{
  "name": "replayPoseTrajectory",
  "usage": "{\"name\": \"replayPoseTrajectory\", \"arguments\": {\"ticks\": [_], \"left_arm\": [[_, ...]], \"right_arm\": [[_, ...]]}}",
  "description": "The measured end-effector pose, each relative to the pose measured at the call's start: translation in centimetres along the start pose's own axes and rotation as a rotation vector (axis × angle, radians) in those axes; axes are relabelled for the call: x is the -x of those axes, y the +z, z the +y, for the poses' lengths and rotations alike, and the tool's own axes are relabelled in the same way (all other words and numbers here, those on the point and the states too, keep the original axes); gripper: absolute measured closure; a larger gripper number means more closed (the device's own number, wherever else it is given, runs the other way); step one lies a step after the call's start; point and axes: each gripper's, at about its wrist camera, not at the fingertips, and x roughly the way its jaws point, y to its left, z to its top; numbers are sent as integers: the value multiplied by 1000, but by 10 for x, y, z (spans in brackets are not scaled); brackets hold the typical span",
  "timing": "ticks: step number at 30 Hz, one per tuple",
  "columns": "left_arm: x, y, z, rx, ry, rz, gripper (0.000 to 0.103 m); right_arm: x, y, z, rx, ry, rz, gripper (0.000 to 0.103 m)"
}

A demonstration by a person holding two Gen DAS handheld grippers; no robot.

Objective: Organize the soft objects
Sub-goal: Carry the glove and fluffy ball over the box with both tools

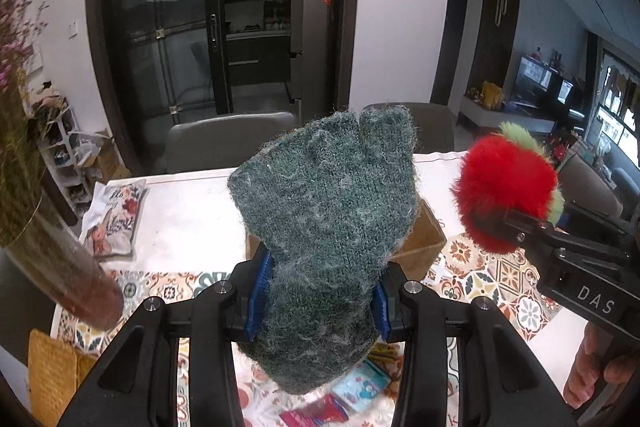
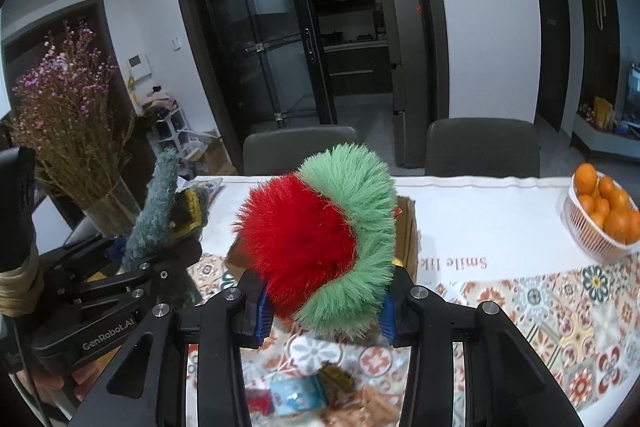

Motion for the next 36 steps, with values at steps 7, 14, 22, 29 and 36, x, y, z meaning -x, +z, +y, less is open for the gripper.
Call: {"name": "replayPoseTrajectory", "arguments": {"ticks": [7,14,22,29,36], "left_arm": [[-28,22,4,-28,-28,22,61],[-58,43,3,-101,-8,64,61],[-99,54,2,-134,-55,189,61],[-130,54,-8,-175,-58,284,61],[-164,47,-18,-200,-74,379,61]], "right_arm": [[-22,21,-4,26,-8,19,61],[-53,41,-10,61,-11,93,61],[-99,51,-27,26,38,263,61],[-138,47,-38,9,43,386,61],[-171,38,-46,-34,62,482,60]]}}
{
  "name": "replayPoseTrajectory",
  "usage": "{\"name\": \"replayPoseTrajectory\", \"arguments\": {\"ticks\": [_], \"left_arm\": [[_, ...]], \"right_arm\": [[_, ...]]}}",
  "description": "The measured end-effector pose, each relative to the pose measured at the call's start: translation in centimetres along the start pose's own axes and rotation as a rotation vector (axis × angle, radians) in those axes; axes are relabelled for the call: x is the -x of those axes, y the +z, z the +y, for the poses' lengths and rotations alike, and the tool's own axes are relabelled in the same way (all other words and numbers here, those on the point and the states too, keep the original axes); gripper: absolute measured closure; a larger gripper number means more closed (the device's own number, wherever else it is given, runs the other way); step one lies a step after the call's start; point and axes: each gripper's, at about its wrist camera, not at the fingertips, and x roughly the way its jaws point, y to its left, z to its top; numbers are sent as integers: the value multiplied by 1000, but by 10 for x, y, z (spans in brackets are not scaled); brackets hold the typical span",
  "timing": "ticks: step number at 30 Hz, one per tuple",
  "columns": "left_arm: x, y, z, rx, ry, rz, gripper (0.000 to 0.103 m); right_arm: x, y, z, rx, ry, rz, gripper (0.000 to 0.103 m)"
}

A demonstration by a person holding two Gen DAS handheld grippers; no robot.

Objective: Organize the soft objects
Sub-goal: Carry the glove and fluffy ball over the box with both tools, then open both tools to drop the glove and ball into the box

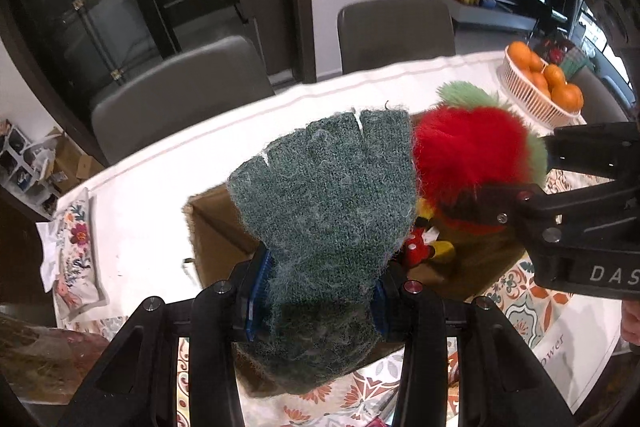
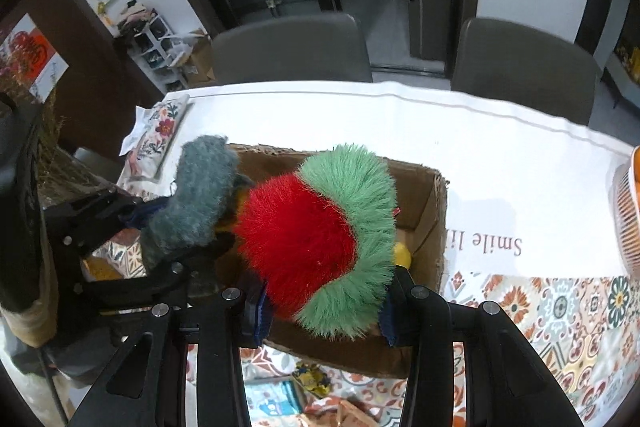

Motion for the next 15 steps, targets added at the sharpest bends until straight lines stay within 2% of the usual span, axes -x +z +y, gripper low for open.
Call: {"name": "replayPoseTrajectory", "arguments": {"ticks": [6,9,10,12,15], "left_arm": [[-27,1,3,26,-16,56,60],[-35,-1,6,35,-19,85,51],[-36,-1,6,37,-15,90,47],[-38,-2,8,49,-8,97,41],[-35,-4,10,62,-11,99,37]], "right_arm": [[-21,3,3,-11,-4,56,58],[-30,4,1,-17,-9,77,53],[-31,4,0,-22,-9,81,46],[-32,4,-3,-36,-20,75,38],[-28,4,-6,-43,-30,66,37]]}}
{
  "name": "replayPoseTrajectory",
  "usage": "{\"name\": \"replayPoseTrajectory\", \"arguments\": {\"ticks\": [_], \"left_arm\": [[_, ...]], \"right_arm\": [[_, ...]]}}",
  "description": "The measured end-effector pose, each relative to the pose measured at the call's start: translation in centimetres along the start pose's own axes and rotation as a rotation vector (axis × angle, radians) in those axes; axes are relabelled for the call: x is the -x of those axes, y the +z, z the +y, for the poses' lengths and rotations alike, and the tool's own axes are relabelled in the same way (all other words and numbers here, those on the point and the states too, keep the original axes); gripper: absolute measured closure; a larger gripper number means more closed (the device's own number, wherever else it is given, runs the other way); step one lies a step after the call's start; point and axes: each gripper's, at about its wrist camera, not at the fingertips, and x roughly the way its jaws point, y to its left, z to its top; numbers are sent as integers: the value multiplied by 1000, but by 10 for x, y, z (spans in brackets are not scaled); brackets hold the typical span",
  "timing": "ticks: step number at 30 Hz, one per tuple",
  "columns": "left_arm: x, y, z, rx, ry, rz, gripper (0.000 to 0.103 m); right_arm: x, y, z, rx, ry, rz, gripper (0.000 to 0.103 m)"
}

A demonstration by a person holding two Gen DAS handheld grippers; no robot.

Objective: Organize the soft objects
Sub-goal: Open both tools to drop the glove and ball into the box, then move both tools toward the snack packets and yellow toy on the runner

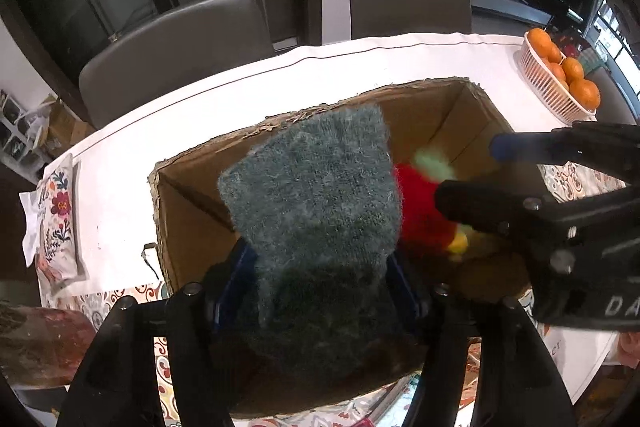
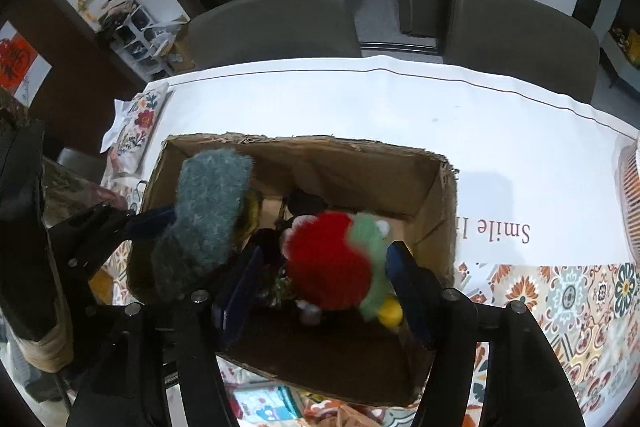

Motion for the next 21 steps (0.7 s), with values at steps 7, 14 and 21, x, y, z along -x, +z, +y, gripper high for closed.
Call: {"name": "replayPoseTrajectory", "arguments": {"ticks": [7,14,21], "left_arm": [[20,3,-3,14,16,-44,20],[54,-4,-7,41,46,-111,20],[88,-27,-9,61,41,-155,20]], "right_arm": [[30,-4,-8,-42,-45,-85,37],[66,-17,-9,-52,-91,-159,37],[91,-38,-7,-85,-83,-210,37]]}}
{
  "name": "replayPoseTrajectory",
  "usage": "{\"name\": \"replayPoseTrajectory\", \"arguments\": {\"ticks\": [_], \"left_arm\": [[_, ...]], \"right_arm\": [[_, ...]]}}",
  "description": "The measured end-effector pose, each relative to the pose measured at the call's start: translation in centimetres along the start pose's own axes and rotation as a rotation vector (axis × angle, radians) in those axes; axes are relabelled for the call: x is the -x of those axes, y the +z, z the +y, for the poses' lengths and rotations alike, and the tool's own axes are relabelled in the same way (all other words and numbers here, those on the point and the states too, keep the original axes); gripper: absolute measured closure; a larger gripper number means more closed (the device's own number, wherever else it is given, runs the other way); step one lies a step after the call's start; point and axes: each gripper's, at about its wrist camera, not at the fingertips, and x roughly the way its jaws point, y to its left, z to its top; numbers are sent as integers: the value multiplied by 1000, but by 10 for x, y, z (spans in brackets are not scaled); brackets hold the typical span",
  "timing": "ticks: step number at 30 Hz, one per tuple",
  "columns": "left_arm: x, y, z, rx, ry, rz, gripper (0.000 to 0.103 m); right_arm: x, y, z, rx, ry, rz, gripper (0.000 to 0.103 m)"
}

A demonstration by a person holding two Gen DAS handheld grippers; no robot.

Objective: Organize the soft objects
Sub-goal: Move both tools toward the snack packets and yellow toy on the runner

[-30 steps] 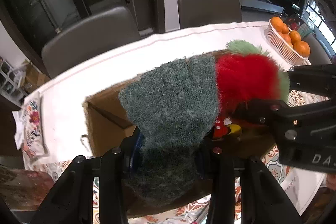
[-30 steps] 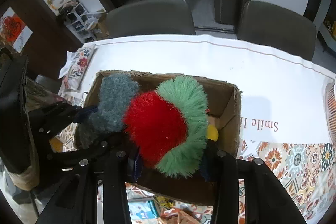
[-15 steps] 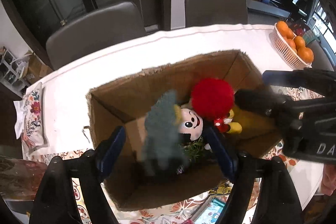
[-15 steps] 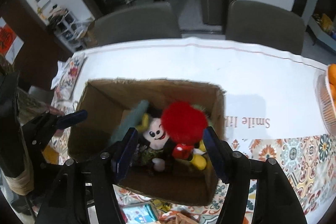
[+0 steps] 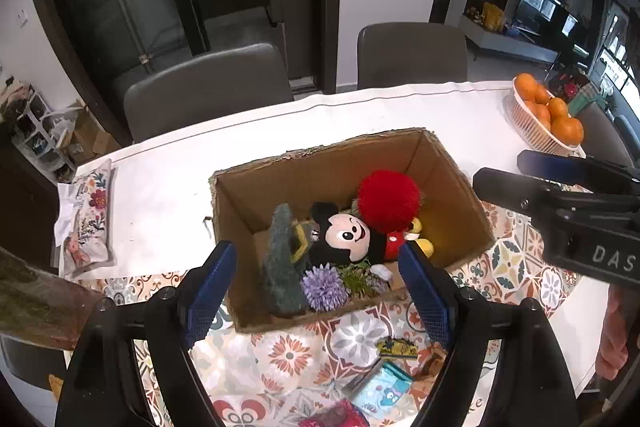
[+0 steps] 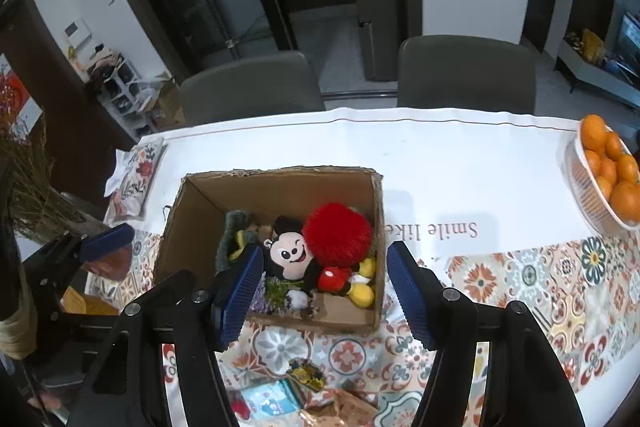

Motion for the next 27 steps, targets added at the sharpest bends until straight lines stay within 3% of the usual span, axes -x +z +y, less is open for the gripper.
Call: {"name": "replayPoseTrajectory", "arguments": {"ticks": [15,27], "left_arm": [[46,-50,-21,-93,-23,-62,20],[61,-85,-39,-217,-54,-96,20]], "right_arm": [[51,-62,0,-95,-18,-88,37],[60,-128,-13,-310,5,-120,37]]}}
